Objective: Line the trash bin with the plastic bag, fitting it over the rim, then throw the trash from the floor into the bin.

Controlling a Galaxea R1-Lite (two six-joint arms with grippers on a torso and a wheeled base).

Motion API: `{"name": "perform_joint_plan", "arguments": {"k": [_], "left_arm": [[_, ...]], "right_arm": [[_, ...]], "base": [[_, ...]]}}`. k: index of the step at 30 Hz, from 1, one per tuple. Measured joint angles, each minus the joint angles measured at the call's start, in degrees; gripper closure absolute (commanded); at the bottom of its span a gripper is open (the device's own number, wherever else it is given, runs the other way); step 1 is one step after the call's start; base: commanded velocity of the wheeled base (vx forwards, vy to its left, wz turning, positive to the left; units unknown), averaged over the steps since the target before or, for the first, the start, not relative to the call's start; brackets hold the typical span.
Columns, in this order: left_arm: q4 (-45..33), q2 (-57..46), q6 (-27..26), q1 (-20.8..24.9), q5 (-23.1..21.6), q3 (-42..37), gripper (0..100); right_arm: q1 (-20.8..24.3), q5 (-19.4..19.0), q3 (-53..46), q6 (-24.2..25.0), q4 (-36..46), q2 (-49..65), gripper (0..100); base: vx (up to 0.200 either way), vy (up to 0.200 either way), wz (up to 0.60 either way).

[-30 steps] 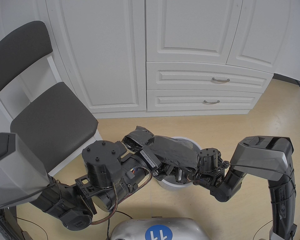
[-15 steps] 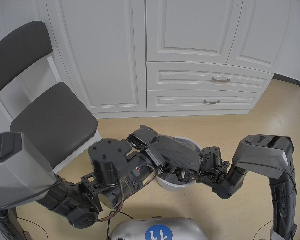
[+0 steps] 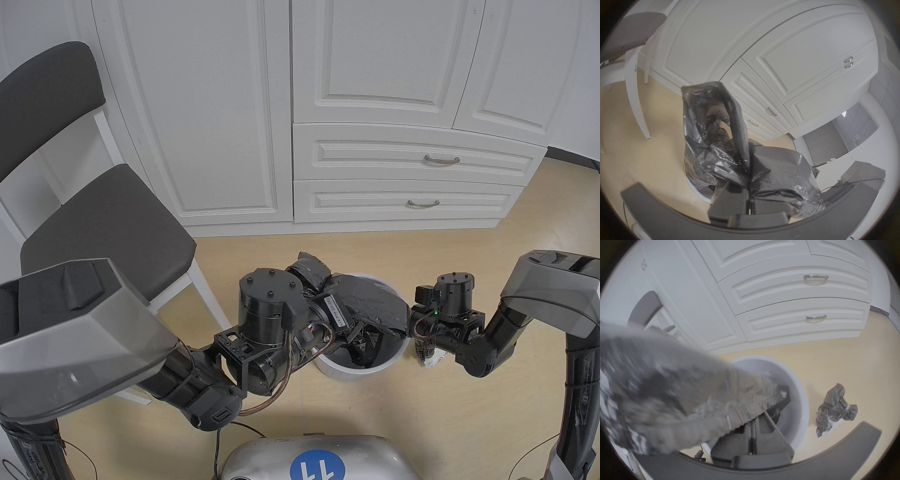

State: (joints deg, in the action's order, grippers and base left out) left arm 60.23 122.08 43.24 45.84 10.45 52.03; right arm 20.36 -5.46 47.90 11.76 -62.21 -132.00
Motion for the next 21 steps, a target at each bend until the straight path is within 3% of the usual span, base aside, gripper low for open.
{"name": "perform_joint_plan", "arguments": {"k": [7, 16, 21], "left_arm": [[-5.58, 1.84, -4.97, -0.5, -0.09, 3.6, 100], [-27.06, 4.61, -9.67, 0.49, -0.05, 17.54, 100], [-34.6, 6.75, -12.84, 0.55, 0.26, 24.34, 100]], "right_arm": [[-4.27, -1.02, -0.94, -1.06, 4.38, 7.08, 100], [-9.89, -1.56, -2.8, -5.85, 13.43, 18.03, 100], [-11.33, -1.56, -5.64, -10.68, 15.17, 24.87, 100]], "base": [[0.0, 0.0, 0.0], [0.0, 0.0, 0.0], [0.0, 0.0, 0.0]]}}
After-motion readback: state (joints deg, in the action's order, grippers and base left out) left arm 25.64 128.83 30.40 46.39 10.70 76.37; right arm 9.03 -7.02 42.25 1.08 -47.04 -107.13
